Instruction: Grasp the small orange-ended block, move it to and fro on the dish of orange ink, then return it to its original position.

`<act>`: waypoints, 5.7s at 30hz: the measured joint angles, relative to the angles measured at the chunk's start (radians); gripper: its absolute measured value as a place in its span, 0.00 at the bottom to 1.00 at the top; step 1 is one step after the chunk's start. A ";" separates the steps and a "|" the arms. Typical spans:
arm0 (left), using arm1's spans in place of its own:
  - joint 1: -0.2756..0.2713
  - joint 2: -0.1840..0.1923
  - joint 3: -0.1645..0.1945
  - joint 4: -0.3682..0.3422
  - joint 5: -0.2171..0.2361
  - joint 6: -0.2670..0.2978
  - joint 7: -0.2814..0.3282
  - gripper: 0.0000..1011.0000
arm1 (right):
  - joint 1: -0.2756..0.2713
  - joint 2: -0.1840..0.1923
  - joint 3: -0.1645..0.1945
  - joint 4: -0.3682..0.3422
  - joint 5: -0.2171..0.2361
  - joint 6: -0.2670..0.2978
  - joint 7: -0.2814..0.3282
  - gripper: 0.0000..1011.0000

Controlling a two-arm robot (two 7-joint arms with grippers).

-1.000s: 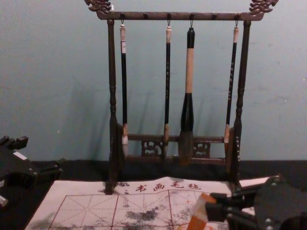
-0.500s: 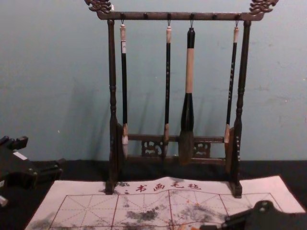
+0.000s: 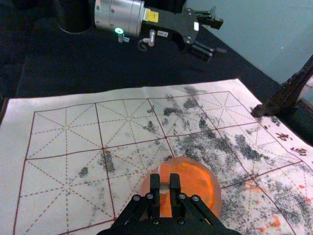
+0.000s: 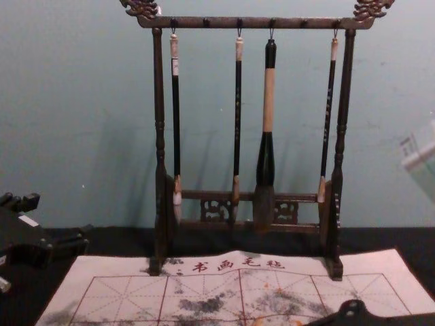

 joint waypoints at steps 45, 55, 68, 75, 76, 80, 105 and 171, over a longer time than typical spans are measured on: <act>0.000 0.000 0.000 0.000 0.000 0.000 0.000 0.99 | 0.039 0.006 0.018 0.022 -0.009 0.044 -0.015 0.08; 0.000 0.000 0.000 0.000 0.000 0.000 0.000 0.99 | 0.022 0.035 0.008 -0.021 0.001 0.057 0.009 0.08; 0.000 0.000 0.000 0.000 0.000 0.000 0.000 0.99 | 0.044 0.026 -0.032 -0.019 -0.008 0.063 0.032 0.08; 0.000 0.000 0.000 0.000 0.000 0.000 0.000 0.99 | 0.068 0.007 -0.046 0.004 -0.020 0.071 0.031 0.08; 0.000 0.000 0.000 0.000 0.000 0.000 0.000 0.99 | 0.073 0.003 -0.048 0.010 -0.023 0.073 0.030 0.08; 0.000 0.000 0.000 0.000 0.000 0.000 0.000 0.99 | 0.083 -0.004 -0.049 0.023 -0.027 0.079 0.024 0.08; 0.000 0.000 0.000 0.000 0.000 0.000 0.000 0.99 | 0.077 0.021 -0.006 0.013 -0.029 0.111 -0.010 0.08; 0.000 0.000 0.000 0.000 0.000 0.000 0.000 0.99 | 0.098 0.059 -0.034 -0.038 -0.015 0.159 0.022 0.08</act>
